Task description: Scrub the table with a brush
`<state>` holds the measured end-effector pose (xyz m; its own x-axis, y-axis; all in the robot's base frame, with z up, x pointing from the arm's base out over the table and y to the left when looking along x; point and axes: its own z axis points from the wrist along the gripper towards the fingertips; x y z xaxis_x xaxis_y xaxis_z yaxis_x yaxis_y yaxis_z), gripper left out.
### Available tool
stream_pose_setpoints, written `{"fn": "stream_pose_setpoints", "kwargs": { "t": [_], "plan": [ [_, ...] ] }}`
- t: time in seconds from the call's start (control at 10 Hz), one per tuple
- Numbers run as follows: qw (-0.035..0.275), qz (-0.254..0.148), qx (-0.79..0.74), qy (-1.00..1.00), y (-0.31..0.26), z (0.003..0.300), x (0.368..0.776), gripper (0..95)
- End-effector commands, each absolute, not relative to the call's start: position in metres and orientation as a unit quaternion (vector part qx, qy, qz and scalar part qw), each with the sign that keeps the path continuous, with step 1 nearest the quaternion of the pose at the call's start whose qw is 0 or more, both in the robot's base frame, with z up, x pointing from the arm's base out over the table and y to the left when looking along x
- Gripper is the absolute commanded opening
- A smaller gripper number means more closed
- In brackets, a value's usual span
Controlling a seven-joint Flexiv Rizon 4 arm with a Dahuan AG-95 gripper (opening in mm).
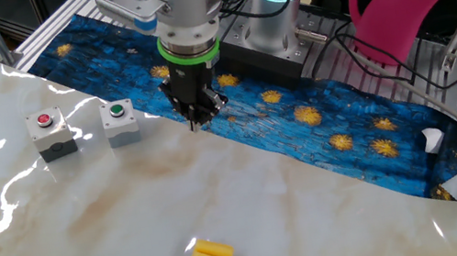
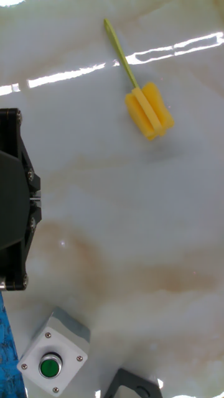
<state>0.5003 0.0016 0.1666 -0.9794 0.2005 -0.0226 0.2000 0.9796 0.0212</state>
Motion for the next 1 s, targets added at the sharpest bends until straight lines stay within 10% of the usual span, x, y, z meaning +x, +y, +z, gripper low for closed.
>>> {"fn": "stream_pose_setpoints", "kwargs": {
  "t": [0.1,1.0],
  "plan": [
    [0.011,0.01,0.112,0.994,0.002,0.164,0.501,0.0],
    [0.012,0.015,0.193,0.981,0.017,0.133,0.509,0.0]
  ]
}}
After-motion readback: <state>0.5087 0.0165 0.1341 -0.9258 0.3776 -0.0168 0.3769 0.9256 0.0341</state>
